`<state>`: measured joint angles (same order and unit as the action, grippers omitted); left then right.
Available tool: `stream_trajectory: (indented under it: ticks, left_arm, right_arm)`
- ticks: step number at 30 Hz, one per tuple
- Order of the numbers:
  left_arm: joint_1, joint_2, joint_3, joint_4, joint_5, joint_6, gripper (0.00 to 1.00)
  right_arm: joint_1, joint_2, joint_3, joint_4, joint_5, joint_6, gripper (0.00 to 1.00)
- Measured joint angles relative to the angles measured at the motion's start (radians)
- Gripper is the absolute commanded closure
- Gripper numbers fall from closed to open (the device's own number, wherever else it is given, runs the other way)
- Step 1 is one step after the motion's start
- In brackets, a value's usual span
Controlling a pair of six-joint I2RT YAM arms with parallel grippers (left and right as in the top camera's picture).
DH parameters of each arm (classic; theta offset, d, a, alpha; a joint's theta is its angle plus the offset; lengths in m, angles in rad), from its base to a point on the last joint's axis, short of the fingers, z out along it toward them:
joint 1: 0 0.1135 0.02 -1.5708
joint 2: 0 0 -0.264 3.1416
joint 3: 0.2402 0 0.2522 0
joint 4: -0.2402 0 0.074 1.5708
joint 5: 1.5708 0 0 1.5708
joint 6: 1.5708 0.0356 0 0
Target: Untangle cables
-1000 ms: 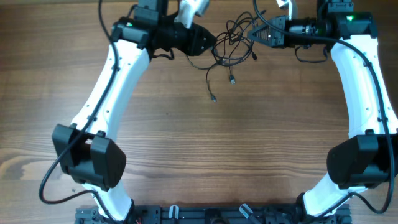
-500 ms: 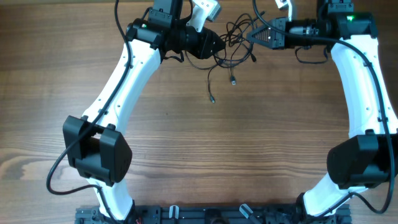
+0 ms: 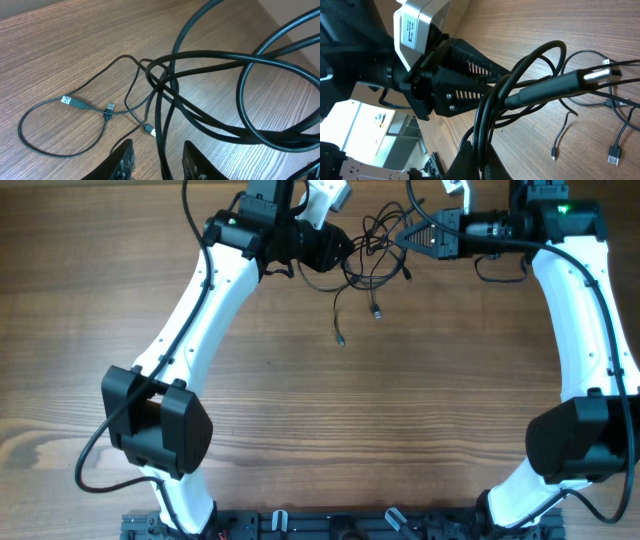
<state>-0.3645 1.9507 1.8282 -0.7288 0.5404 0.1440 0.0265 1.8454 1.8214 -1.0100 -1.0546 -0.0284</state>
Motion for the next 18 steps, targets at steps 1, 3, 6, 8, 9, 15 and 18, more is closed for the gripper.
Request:
stream_trajectory:
  ticks: [1, 3, 6, 8, 9, 15, 18]
  left_arm:
    - [-0.004, 0.0, 0.0, 0.0, -0.004, 0.0, 0.67]
    - [-0.013, 0.0, 0.0, 0.0, -0.006, 0.0, 0.67]
    - [-0.029, 0.0, 0.0, 0.0, -0.01, 0.0, 0.69]
    - [-0.039, 0.002, 0.0, 0.0, -0.013, 0.0, 0.78]
    - [-0.042, 0.004, 0.0, 0.0, -0.013, -0.001, 0.82]
    - [-0.047, 0.012, 0.0, 0.0, -0.019, 0.0, 0.96]
    - [-0.047, 0.013, 0.0, 0.0, -0.023, 0.0, 0.96]
  right_arm:
    - [0.0, 0.0, 0.0, 0.0, 0.0, 0.0, 0.95]
    - [0.0, 0.0, 0.0, 0.0, -0.001, 0.0, 0.95]
    - [0.0, 0.0, 0.0, 0.0, -0.001, 0.0, 0.95]
    - [0.0, 0.0, 0.0, 0.0, -0.001, 0.0, 0.95]
    - [0.0, 0.0, 0.0, 0.0, -0.001, 0.0, 0.95]
    - [0.0, 0.0, 0.0, 0.0, -0.004, 0.0, 0.95]
    - [0.0, 0.0, 0.0, 0.0, -0.005, 0.0, 0.95]
